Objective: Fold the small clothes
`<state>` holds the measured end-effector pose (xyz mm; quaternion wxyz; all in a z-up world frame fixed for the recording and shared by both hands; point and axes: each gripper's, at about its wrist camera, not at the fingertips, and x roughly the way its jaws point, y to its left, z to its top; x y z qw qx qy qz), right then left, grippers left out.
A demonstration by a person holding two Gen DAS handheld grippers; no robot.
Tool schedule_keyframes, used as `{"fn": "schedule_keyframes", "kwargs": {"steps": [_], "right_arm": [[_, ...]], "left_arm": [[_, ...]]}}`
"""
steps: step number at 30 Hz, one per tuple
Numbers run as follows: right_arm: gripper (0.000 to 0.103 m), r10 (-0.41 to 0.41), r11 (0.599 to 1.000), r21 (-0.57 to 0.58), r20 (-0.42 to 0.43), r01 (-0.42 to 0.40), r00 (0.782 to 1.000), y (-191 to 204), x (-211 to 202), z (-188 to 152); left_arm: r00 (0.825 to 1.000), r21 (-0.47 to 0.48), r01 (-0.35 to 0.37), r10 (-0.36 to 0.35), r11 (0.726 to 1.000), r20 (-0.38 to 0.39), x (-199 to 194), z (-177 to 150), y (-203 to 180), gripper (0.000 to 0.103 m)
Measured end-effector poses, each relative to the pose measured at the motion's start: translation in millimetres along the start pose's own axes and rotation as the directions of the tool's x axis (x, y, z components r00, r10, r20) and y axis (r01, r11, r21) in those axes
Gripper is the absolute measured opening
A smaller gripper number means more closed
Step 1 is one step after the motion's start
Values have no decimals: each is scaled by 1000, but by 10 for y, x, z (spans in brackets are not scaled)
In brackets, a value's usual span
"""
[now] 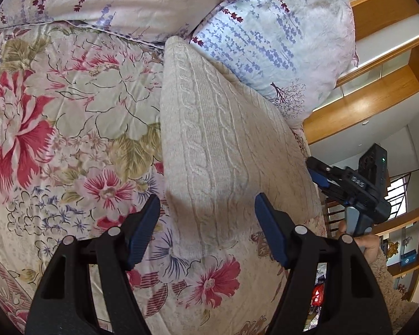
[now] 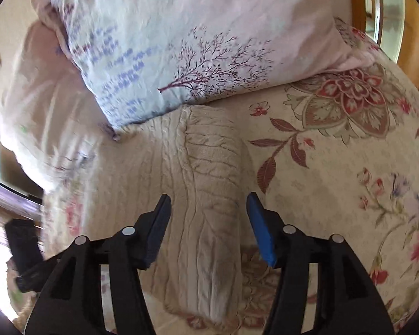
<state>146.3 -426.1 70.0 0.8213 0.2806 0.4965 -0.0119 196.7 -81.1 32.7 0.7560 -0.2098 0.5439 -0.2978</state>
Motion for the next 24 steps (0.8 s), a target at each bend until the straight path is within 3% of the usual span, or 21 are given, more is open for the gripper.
{"fn": "schedule_keyframes", "kwargs": {"steps": [5, 8, 10, 13, 17, 19, 24], "right_arm": [[58, 98, 987, 129, -34, -93, 995, -263, -117, -246], [54, 132, 982, 142, -25, -128, 991, -299, -178, -393], [24, 133, 985, 117, -38, -128, 990, -246, -160, -476], [11, 84, 995, 65, -41, -81, 996, -160, -114, -525], [10, 120, 991, 46, 88, -124, 989, -28, -379, -448], [9, 96, 995, -1, 132, -96, 987, 47, -516, -431], [9, -45, 998, -48, 46, 47, 998, -45, -278, -604]], "left_arm": [[999, 5, -17, 17, 1000, -27, 34, -53, -19, 66], [999, 0, -9, 9, 1000, -50, 58, -103, -9, 52], [998, 8, -19, 19, 1000, -68, 90, -143, -17, 37], [998, 40, -38, 40, 998, -56, 98, -176, -43, 21], [999, 51, 15, -12, 999, -45, -7, -139, -54, 16], [998, 79, 44, -41, 996, -41, -89, -134, -60, 15], [997, 139, 47, -37, 989, -72, -83, -203, 12, 14]]}}
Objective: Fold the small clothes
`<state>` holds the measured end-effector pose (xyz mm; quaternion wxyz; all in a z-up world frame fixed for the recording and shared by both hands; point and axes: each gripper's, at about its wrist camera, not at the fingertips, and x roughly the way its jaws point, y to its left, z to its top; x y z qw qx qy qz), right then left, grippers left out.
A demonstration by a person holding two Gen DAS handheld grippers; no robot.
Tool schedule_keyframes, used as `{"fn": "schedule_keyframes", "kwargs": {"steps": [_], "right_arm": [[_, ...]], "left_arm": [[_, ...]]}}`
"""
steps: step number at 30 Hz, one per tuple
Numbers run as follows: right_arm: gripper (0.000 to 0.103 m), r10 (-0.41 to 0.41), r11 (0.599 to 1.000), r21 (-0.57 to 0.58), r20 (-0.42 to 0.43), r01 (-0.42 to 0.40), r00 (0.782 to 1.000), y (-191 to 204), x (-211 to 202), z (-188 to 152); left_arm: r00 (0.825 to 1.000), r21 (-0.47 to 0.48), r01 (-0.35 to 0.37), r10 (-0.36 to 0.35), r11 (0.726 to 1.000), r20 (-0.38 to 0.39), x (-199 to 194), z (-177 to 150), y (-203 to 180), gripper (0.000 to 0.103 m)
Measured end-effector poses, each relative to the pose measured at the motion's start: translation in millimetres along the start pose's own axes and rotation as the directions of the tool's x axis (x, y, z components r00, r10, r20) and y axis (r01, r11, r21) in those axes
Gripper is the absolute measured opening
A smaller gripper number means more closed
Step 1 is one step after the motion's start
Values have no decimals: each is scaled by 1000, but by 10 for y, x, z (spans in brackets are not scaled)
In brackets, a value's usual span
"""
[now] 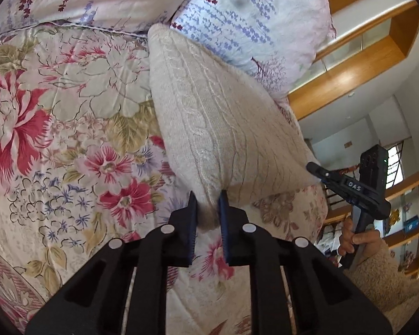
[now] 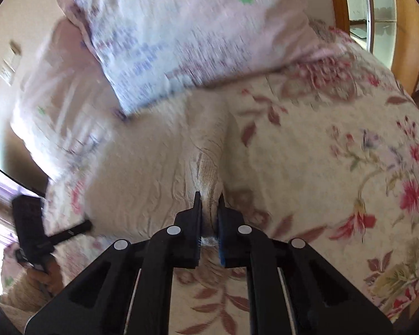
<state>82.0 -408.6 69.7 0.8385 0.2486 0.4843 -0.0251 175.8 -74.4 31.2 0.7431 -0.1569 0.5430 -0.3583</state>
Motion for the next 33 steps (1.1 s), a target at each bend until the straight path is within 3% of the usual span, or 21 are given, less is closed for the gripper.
{"fn": "schedule_keyframes", "kwargs": {"steps": [4, 8, 10, 11, 12, 13, 16, 21, 23, 25, 27, 31, 33], "right_arm": [[9, -81, 995, -53, -29, 79, 996, -15, 188, -172], [11, -65, 997, -44, -55, 63, 996, -29, 240, -130], [24, -31, 999, -34, -50, 29, 998, -38, 174, -80], [40, -13, 1000, -20, -43, 12, 999, -56, 130, -44], [57, 15, 1000, 7, -19, -15, 1000, -91, 67, 16], [66, 38, 999, 35, 6, -38, 999, -125, 22, 74], [68, 112, 980, 161, 59, -121, 992, -292, 46, 371], [68, 130, 947, 294, 7, -127, 991, -412, 471, 731], [65, 144, 944, 306, -36, -126, 989, -398, 657, 792], [21, 181, 939, 306, -41, -160, 983, -340, 746, 810], [10, 185, 952, 247, -2, -179, 983, -212, 725, 846], [9, 112, 981, 146, 102, -126, 988, -39, 526, 924], [9, 70, 985, 154, 90, -83, 994, -80, 573, 940]], "left_arm": [[1000, 9, -23, 23, 1000, -13, 81, -84, 79, 14], [1000, 7, -16, 16, 1000, 0, 86, -94, 79, 18], [1000, 7, 5, -5, 1000, 8, 42, -87, 54, 23], [1000, 4, 12, -12, 1000, 23, 3, -80, 46, 25], [999, -2, 27, -27, 1000, 42, -43, -69, 44, 37], [997, -13, 47, -46, 999, 66, -94, -52, 47, 47], [990, -39, 40, -34, 998, 133, -186, 46, 55, 61], [990, -121, -55, 70, 991, 125, -24, 281, 136, 62], [990, -131, -63, 78, 989, 115, 47, 324, 122, 62], [991, -123, -62, 75, 991, 111, 89, 345, 94, 62], [992, -119, -61, 74, 991, 106, 112, 338, 75, 62], [993, -131, -50, 63, 990, 96, 173, 340, 82, 62], [994, -138, -42, 54, 990, 90, 222, 350, 78, 62]]}}
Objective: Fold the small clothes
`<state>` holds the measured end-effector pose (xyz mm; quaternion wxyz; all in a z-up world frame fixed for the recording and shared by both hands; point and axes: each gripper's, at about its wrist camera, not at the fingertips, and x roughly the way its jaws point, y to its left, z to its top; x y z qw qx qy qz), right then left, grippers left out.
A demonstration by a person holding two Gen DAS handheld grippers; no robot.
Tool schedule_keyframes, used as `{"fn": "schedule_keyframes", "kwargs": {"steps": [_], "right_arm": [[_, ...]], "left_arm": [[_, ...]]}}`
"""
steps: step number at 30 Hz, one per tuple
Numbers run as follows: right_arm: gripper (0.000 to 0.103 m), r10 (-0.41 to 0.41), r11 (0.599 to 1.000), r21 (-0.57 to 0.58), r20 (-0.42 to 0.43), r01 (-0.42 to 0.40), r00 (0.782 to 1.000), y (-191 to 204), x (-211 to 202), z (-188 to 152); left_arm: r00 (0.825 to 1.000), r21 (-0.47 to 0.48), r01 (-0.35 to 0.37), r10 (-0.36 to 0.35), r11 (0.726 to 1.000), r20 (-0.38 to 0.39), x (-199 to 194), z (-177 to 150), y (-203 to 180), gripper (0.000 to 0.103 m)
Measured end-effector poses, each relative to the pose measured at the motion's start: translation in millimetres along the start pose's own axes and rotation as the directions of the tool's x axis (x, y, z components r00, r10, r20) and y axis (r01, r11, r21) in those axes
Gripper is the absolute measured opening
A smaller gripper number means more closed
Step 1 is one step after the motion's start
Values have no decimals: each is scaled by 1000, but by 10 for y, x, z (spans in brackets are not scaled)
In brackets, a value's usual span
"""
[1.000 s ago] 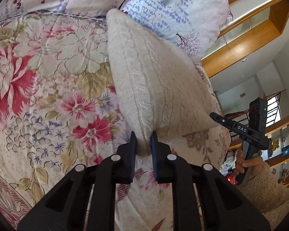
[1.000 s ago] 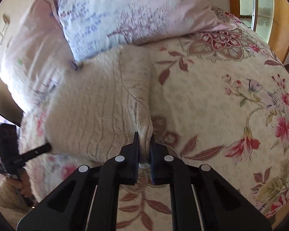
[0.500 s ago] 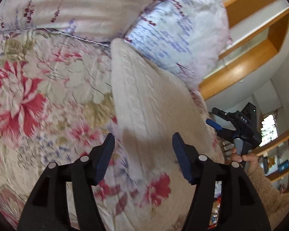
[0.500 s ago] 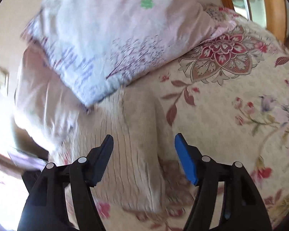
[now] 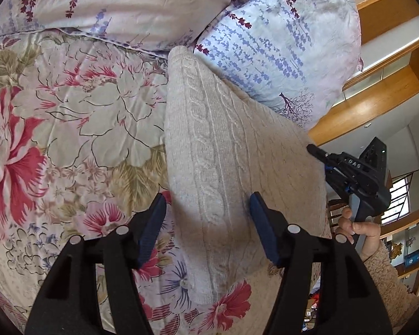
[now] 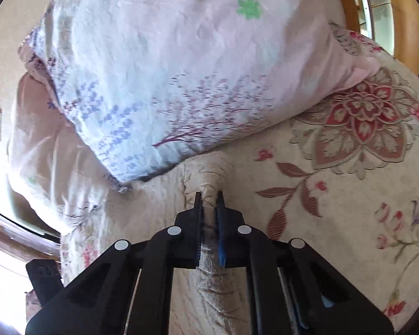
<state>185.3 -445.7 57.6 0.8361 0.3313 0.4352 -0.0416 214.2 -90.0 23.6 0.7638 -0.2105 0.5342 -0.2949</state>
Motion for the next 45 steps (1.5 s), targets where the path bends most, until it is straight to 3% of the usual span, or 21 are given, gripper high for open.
{"fn": "schedule_keyframes", "kwargs": {"steps": [8, 10, 11, 13, 15, 23, 28, 34, 38, 40, 41, 42, 45], "right_arm": [[9, -110, 994, -11, -101, 109, 989, -109, 330, -147], [16, -110, 994, -33, -101, 107, 989, -45, 292, -116], [22, -79, 997, -15, -99, 78, 992, -53, 226, -92], [68, -29, 999, 21, -95, 32, 995, -107, 106, -57], [82, 39, 998, 48, -88, -35, 995, -168, -24, -43], [82, 150, 985, 124, -267, -120, 952, -418, 106, -129], [81, 189, 981, 95, -324, -167, 927, -273, 308, -215], [73, 270, 963, 94, -359, -253, 893, -166, 479, -216], [73, 332, 943, 114, -357, -312, 873, -166, 529, -238], [69, 373, 928, 149, -345, -342, 861, -214, 551, -260], [61, 384, 923, 157, -335, -351, 861, -228, 550, -268], [46, 406, 914, 178, -341, -365, 848, -246, 574, -298], [35, 426, 904, 198, -320, -380, 846, -294, 545, -374]], "left_arm": [[1000, -14, 4, -4, 1000, -17, 104, -8, 31, 67], [1000, -13, 4, -4, 1000, -15, 81, 4, 31, 67], [1000, -4, 4, -4, 1000, -10, 59, 13, 21, 67], [1000, 10, -4, 4, 1000, -2, 16, 33, 18, 67], [1000, 0, 6, -6, 1000, 2, 1, 79, 32, 71], [997, -22, 46, -47, 999, -59, 189, 334, 5, 74], [995, -7, 24, -25, 1000, -92, 362, 422, -27, 74], [996, -20, 49, -50, 999, -78, 448, 459, -12, 74], [995, -41, 78, -81, 996, -65, 462, 471, 30, 72], [993, -76, 100, -105, 992, -60, 472, 472, 85, 63], [991, -101, 114, -120, 988, -56, 463, 465, 132, 60], [990, -122, 123, -130, 985, -52, 458, 457, 172, 55], [990, -135, 133, -139, 982, -34, 423, 427, 206, 42]]}}
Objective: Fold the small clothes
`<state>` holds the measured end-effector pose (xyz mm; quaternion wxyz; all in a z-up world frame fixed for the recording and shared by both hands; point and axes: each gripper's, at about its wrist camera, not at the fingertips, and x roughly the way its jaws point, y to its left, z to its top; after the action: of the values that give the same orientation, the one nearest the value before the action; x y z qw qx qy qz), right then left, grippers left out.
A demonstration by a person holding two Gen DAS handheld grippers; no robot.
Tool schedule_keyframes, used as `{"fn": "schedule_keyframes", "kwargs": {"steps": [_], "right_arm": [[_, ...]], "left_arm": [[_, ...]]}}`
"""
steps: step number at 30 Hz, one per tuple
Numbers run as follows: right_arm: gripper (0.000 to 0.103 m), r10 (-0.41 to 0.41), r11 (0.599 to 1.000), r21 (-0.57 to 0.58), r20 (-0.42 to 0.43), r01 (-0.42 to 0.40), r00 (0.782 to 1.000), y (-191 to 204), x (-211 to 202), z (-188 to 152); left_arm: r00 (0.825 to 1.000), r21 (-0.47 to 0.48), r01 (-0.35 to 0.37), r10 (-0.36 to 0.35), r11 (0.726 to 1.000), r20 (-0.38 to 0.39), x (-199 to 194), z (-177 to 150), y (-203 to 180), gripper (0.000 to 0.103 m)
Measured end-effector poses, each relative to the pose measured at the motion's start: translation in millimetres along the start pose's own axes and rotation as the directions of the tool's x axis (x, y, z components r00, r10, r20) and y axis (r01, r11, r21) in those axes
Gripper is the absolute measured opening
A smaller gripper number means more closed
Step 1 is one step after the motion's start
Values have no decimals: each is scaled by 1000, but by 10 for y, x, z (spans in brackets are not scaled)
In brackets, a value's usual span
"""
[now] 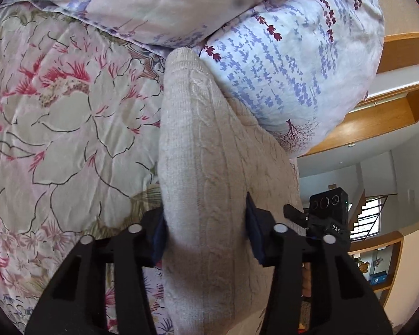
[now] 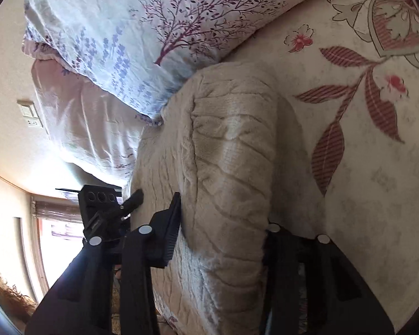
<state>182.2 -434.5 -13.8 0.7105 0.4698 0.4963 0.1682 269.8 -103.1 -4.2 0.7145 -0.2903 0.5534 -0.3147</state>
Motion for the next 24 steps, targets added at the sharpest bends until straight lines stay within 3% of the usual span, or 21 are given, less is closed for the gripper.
{"fn": "schedule_keyframes", "kwargs": {"steps": [7, 14, 17, 20, 21, 24], "right_arm": [[31, 80, 997, 4, 68, -81, 994, 218, -104, -120], [29, 113, 991, -78, -4, -113, 994, 679, 371, -311], [29, 123, 986, -107, -20, -125, 992, 819, 597, -358], [29, 70, 986, -150, -9, -71, 997, 964, 848, -374], [29, 14, 988, -153, -2, -15, 1000, 962, 930, -381], [32, -80, 987, -141, 3, 79, 997, 899, 1006, -387]], "left_arm": [[999, 42, 32, -32, 999, 5, -296, -24, -112, 36], [1000, 38, 1, -2, 999, 21, -1029, -50, 226, 36], [998, 54, -46, 44, 997, 44, -1255, 5, 395, 37], [992, 3, -108, 108, 994, 67, -1271, 64, 657, 40], [989, -15, -137, 137, 991, 60, -1238, 62, 739, 43], [983, -4, -152, 152, 988, 100, -1197, -14, 828, 54]]}}
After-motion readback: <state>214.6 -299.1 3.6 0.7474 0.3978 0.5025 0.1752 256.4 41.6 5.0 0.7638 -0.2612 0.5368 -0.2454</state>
